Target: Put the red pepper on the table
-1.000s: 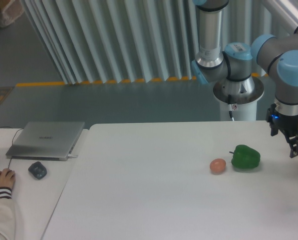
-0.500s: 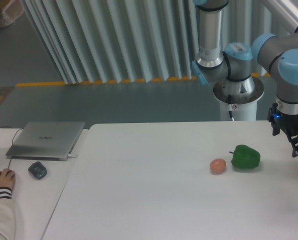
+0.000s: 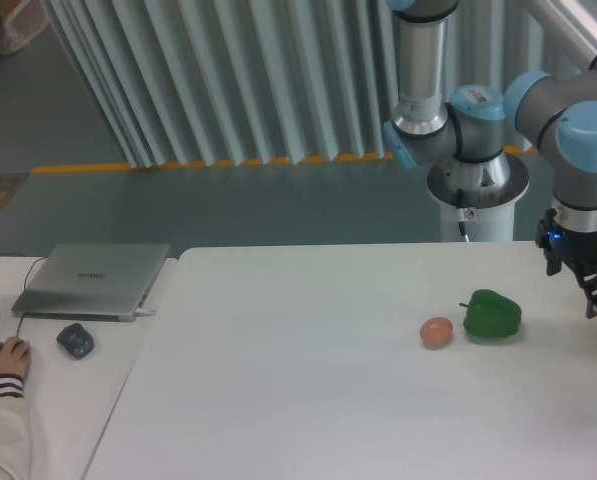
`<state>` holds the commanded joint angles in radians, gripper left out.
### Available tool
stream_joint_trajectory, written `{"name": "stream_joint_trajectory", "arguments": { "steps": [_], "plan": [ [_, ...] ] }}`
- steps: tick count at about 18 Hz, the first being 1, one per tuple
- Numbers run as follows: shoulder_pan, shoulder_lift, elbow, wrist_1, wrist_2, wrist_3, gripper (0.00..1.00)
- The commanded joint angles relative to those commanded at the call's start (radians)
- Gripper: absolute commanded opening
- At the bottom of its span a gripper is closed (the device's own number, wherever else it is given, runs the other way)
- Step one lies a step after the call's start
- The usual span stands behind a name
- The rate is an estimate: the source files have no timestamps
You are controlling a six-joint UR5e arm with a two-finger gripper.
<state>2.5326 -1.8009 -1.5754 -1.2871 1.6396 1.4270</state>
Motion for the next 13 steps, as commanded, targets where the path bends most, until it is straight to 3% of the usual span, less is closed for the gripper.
{"name": "stream_joint_trajectory", "arguments": {
  "steps": [3, 5, 9, 13],
  "plan": [
    [0.04, 0.002, 0.011, 0.006, 0.089, -0.072, 1.0],
    [0.13, 0.005, 0.02, 0.006, 0.08, -0.077, 1.0],
    [0.245, 0.003, 0.044, 0.051, -0.081, -0.125, 1.0],
    [0.311, -0.009, 0.051, 0.069, -0.092, -0.135, 1.0]
  ]
}}
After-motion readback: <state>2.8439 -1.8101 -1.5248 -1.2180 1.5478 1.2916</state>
